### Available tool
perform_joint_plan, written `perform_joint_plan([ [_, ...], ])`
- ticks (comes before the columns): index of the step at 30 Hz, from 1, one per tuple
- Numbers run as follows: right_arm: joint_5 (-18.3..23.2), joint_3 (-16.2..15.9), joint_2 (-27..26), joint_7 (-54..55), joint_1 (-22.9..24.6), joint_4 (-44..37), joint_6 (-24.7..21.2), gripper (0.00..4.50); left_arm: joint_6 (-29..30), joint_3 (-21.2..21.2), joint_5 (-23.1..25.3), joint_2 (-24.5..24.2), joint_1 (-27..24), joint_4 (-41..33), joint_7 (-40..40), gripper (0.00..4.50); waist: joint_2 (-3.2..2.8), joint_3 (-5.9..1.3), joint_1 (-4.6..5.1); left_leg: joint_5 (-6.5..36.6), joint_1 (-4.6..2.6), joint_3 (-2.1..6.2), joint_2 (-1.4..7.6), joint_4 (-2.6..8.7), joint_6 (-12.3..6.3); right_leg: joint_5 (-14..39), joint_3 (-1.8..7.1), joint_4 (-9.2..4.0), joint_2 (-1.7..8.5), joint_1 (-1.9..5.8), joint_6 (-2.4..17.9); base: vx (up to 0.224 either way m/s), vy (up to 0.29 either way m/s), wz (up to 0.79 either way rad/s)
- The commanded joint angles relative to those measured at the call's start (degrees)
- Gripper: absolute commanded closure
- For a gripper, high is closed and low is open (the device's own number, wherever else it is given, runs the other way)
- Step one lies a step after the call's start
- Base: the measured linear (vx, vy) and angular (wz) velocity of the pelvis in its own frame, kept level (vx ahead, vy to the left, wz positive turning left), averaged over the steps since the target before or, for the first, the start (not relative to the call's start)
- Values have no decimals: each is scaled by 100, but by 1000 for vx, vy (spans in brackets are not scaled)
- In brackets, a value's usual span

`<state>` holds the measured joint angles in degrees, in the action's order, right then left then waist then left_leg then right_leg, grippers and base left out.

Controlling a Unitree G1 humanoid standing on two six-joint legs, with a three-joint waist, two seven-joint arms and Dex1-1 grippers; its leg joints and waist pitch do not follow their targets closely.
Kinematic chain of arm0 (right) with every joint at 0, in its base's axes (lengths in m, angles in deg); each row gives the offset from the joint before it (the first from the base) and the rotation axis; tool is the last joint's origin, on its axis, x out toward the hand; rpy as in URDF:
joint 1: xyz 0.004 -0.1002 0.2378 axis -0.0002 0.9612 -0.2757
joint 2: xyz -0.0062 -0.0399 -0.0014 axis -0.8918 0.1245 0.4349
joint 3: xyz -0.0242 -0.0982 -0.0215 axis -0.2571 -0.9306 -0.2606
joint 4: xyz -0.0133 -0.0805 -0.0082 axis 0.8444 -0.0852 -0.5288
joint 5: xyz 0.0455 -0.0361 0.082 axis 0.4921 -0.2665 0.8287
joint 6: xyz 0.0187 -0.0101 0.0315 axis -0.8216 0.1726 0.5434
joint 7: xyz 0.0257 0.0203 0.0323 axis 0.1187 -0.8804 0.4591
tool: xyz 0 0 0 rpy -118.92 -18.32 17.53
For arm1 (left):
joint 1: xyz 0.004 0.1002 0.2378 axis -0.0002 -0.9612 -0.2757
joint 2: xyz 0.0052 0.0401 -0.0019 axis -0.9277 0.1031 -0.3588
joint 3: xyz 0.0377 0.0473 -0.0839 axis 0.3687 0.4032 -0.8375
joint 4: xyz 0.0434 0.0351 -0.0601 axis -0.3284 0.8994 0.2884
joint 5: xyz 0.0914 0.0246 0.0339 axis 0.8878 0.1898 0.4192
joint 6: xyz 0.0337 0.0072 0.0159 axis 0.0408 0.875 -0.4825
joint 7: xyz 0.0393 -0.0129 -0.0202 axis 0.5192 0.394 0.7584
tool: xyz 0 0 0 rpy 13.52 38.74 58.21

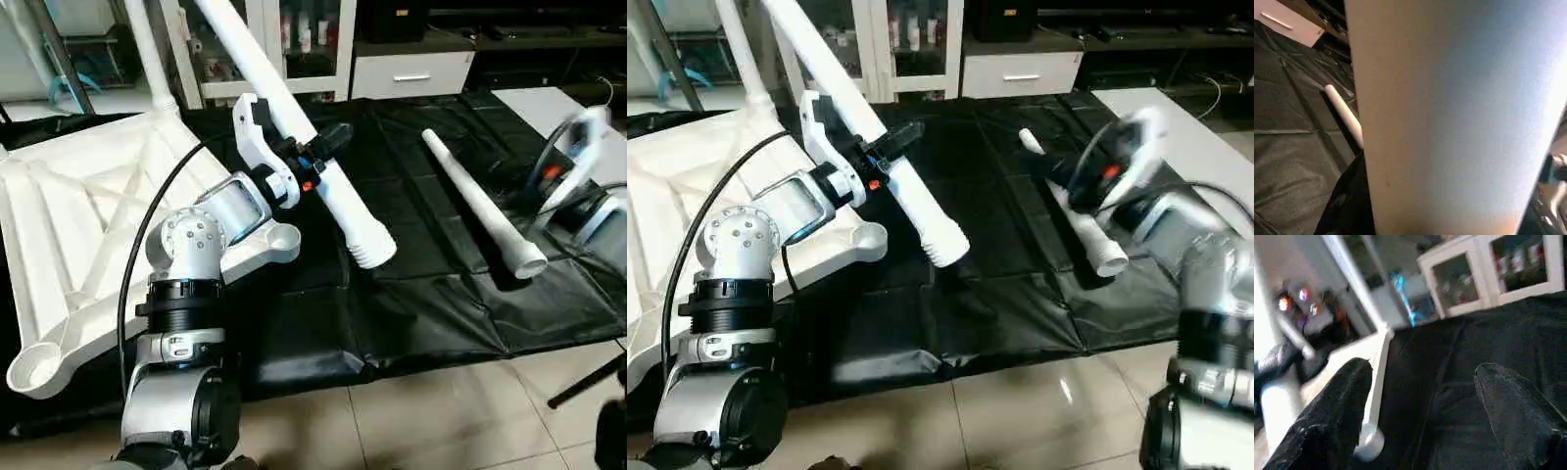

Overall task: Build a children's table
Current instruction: Pick table leg

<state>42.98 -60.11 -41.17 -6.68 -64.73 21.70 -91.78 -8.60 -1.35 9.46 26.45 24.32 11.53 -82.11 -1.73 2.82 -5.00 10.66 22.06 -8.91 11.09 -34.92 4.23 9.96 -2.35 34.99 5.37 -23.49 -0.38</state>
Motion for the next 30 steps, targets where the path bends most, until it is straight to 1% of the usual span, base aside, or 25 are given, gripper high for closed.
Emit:
perform_joint_plan([
  [1, 84, 59, 142, -76, 18, 119, -60, 89, 91, 84, -107, -50, -63, -226, -112, 268, 124, -442, 10, 325, -65, -99, 25, 316, -453, 480, 82, -353, 121, 370, 1470, 0, 0, 0],
  [2, 57, 23, 155, -108, 34, 110, -52, 89, 93, 88, -114, -54, -69, -234, -117, 268, 148, -452, 5, 264, -59, -99, 29, 309, -490, 409, 80, -336, 124, 384, 1486, 0, 0, 0],
  [3, 57, 23, 155, -108, 34, 110, -52, 89, 93, 88, -114, -54, -69, -234, -117, 268, 144, -447, 7, 241, -53, -99, 27, 310, -508, 390, 80, -338, 121, 381, 1482, 0, 0, 0],
  [4, 54, -11, 148, -142, 57, 77, -63, 89, 96, 93, -119, -62, -76, -247, -125, 268, 163, -448, 10, 224, -56, -105, 26, 305, -546, 391, 79, -343, 120, 378, 1475, 0, 0, 0],
  [5, 69, -45, 145, -191, 72, 52, -74, 89, 100, 95, -130, -70, -82, -258, -128, 268, 151, -441, 4, 253, -58, -104, 29, 308, -555, 475, 79, -349, 126, 373, 1472, 0, 0, 0],
  [6, 106, -135, 133, -328, 108, -10, -107, 89, 109, 103, -155, -93, -95, -283, -138, 268, 179, -437, 6, 284, -59, -108, 33, 312, -559, 528, 77, -357, 128, 372, 1467, 0, 0, 0],
  [8, 138, -268, 124, -526, 165, -101, -122, 89, 106, 112, -175, -116, -110, -311, -166, 268, 164, -433, 1, 320, -56, -102, 37, 317, -545, 625, 77, -357, 134, 375, 1452, 0, 0, 0],
  [9, 180, -319, 106, -622, 198, -158, -143, 89, 86, 108, -189, -121, -118, -332, -202, 268, 174, -432, -4, 319, -55, -103, 38, 318, -555, 631, 79, -361, 133, 376, 1428, 0, 0, 0],
  [12, 239, -423, 73, -748, 269, -283, -171, 89, 94, 146, -372, -143, -177, -532, -539, 268, 177, -435, -6, 274, -59, -100, 44, 320, -553, 608, 81, -352, 138, 366, 1459, 0, 0, 0],
  [13, 255, -448, 68, -764, 289, -324, -199, 89, 128, 215, -570, -159, -249, -751, -913, 268, 191, -435, -8, 259, -54, -107, 45, 320, -548, 612, 84, -350, 140, 363, 1468, 0, 0, 0],
  [14, 264, -457, 70, -778, 297, -341, -214, 89, 145, 238, -637, -166, -274, -824, -1037, 268, 190, -439, -26, 196, -51, -104, 49, 323, -549, 577, 89, -330, 153, 369, 1496, 0, 0, 0],
  [15, 278, -467, 73, -799, 307, -361, -237, 89, 165, 270, -725, -175, -309, -921, -1207, 268, 177, -440, -27, 186, -57, -107, 57, 321, -552, 548, 91, -328, 147, 354, 1507, 0, 0, 0],
  [17, 376, -519, 126, -984, 377, -523, -339, 89, 400, 364, -1131, -233, -422, -1186, -1806, 268, 180, -423, -21, 291, -60, -112, 57, 329, -551, 616, 89, -334, 145, 350, 1524, 0, 0, 0],
  [18, 376, -519, 126, -984, 377, -523, -339, 89, 400, 364, -1131, -233, -422, -1186, -1806, 268, 174, -413, -19, 328, -64, -117, 52, 332, -535, 679, 91, -342, 140, 341, 1515, 0, 0, 0],
  [19, 425, -539, 140, -1050, 401, -600, -378, 89, 459, 424, -1278, -285, -484, -1286, -2121, 268, 163, -403, -21, 405, -69, -117, 55, 343, -501, 805, 94, -362, 141, 334, 1494, 0, 0, 0],
  [20, 448, -551, 147, -1085, 414, -634, -389, 89, 473, 460, -1336, -315, -514, -1324, -2269, 268, 164, -404, -22, 433, -70, -111, 56, 349, -471, 867, 95, -363, 140, 338, 1460, 0, 0, 0],
  [22, 489, -590, 162, -1158, 443, -708, -403, 89, 528, 523, -1459, -379, -578, -1366, -2574, 268, 161, -401, -4, 469, -69, -112, 51, 357, -428, 890, 95, -364, 128, 338, 1422, 0, 0, 0],
  [23, 514, -612, 160, -1189, 462, -761, -419, 89, 544, 546, -1537, -422, -622, -1389, -2805, 268, 141, -396, 1, 538, -75, -110, 52, 361, -392, 959, 97, -378, 128, 334, 1392, 0, 0, 0],
  [24, 530, -622, 154, -1206, 475, -798, -435, 89, 556, 563, -1588, -457, -650, -1395, -2952, 268, 152, -393, 3, 558, -77, -112, 48, 365, -380, 1007, 99, -389, 130, 336, 1366, 0, 0, 0],
  [25, 562, -666, 155, -1249, 525, -911, -469, 89, 522, 655, -1567, -578, -700, -1351, -3260, 268, 140, -391, 2, 574, -80, -113, 47, 372, -355, 1056, 103, -400, 129, 331, 1331, 0, 0, 0],
  [26, 571, -683, 158, -1260, 544, -952, -478, 89, 501, 703, -1536, -630, -715, -1329, -3359, 268, 122, -398, 5, 589, -86, -107, 49, 377, -345, 1055, 106, -393, 123, 328, 1290, 0, 0, 0],
  [27, 578, -699, 162, -1269, 562, -990, -484, 89, 479, 751, -1497, -681, -725, -1303, -3439, 268, 122, -396, 14, 593, -83, -104, 54, 380, -339, 1027, 105, -385, 118, 328, 1283, 0, 0, 0],
  [28, 612, -712, 163, -1296, 588, -1050, -512, 89, 446, 815, -1431, -738, -725, -1269, -3526, 268, 95, -399, 16, 592, -89, -100, 59, 381, -299, 984, 106, -378, 123, 329, 1287, 0, 0, 0],
  [30, 652, -737, 172, -1342, 634, -1150, -547, 89, 420, 868, -1376, -789, -712, -1226, -3580, 268, 94, -400, 24, 618, -95, -100, 60, 385, -275, 941, 104, -383, 116, 329, 1303, 0, 0, 0],
])
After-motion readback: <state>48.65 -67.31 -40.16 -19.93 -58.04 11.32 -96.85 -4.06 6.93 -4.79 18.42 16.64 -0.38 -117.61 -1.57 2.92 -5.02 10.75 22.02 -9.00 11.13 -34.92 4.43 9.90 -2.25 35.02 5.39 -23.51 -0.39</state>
